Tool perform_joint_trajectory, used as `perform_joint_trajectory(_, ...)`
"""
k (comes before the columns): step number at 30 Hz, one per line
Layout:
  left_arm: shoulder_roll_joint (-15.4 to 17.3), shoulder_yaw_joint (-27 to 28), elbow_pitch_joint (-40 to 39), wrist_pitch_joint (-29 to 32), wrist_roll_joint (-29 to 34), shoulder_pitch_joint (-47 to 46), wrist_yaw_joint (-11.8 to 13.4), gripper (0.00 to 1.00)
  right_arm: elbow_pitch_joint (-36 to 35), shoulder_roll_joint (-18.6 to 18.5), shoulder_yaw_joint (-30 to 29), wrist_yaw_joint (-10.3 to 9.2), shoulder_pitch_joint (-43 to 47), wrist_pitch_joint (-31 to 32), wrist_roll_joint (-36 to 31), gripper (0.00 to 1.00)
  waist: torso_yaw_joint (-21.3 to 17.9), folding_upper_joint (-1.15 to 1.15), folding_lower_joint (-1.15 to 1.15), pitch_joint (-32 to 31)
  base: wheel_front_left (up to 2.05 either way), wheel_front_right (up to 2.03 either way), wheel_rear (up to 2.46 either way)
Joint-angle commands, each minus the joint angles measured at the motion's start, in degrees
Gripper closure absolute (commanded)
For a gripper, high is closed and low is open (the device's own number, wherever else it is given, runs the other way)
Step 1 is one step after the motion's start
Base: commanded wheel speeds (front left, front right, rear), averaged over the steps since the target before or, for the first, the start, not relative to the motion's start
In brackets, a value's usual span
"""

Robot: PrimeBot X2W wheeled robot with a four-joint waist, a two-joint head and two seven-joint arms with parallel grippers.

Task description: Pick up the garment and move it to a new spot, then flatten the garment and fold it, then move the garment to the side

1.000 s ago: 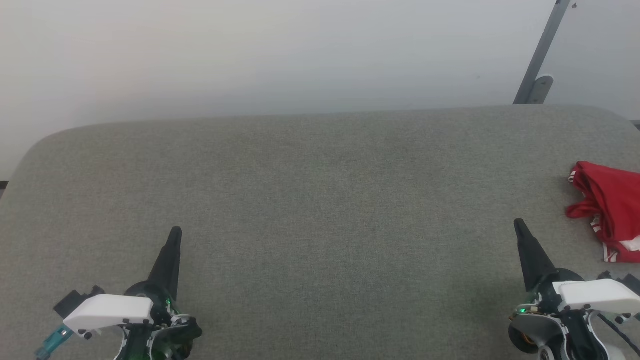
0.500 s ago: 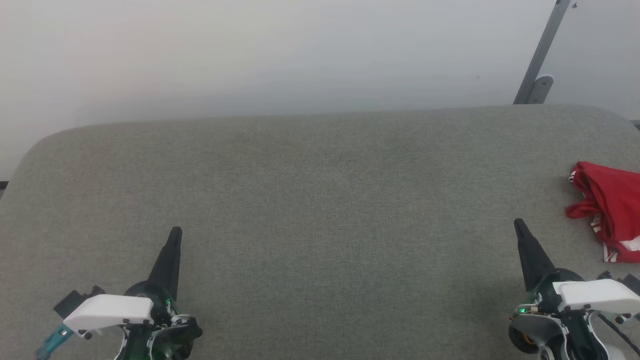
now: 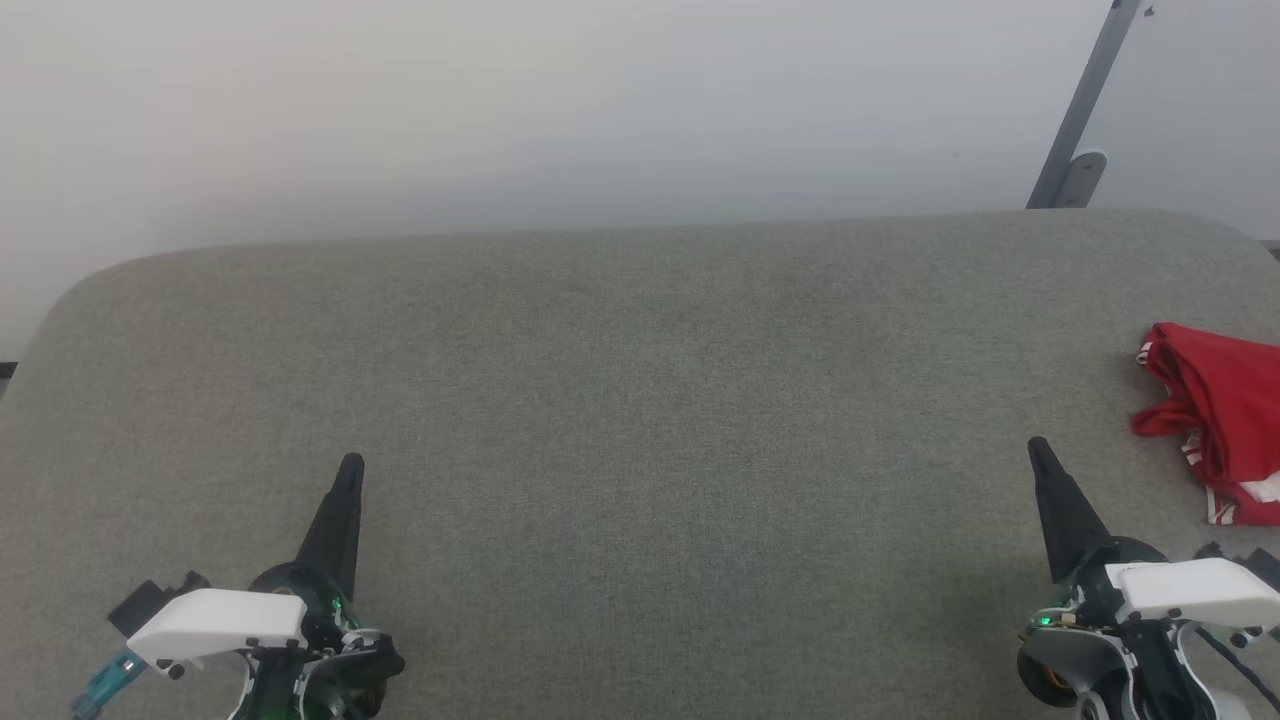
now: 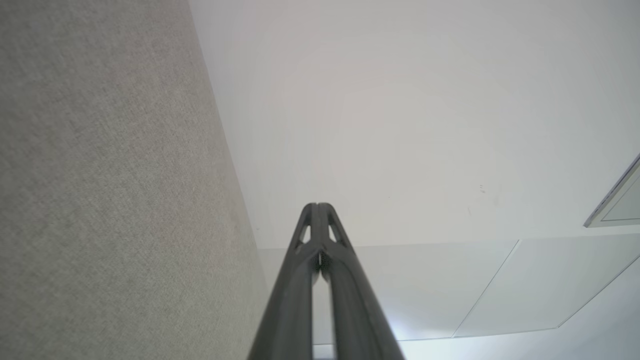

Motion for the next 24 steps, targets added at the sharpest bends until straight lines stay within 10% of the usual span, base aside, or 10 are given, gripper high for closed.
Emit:
perform_joint_trajectory(1,-0.1,0.0,-0.1,0.2,-0.2,-0.6,-0.3,1.0,-0.2,0.2,0.0,0.02,-0.3,0.2,0.2,1.0,0.0,0.0,0.0,0.0,0.0,0.0,0.0)
perform_joint_trajectory(24,-0.1,0.0,-0.1,0.2,-0.2,-0.6,-0.3,1.0,-0.2,0.2,-0.1,0.02,-0.3,0.2,0.2,1.0,0.0,0.0,0.0,0.0,0.0,0.0,0.0)
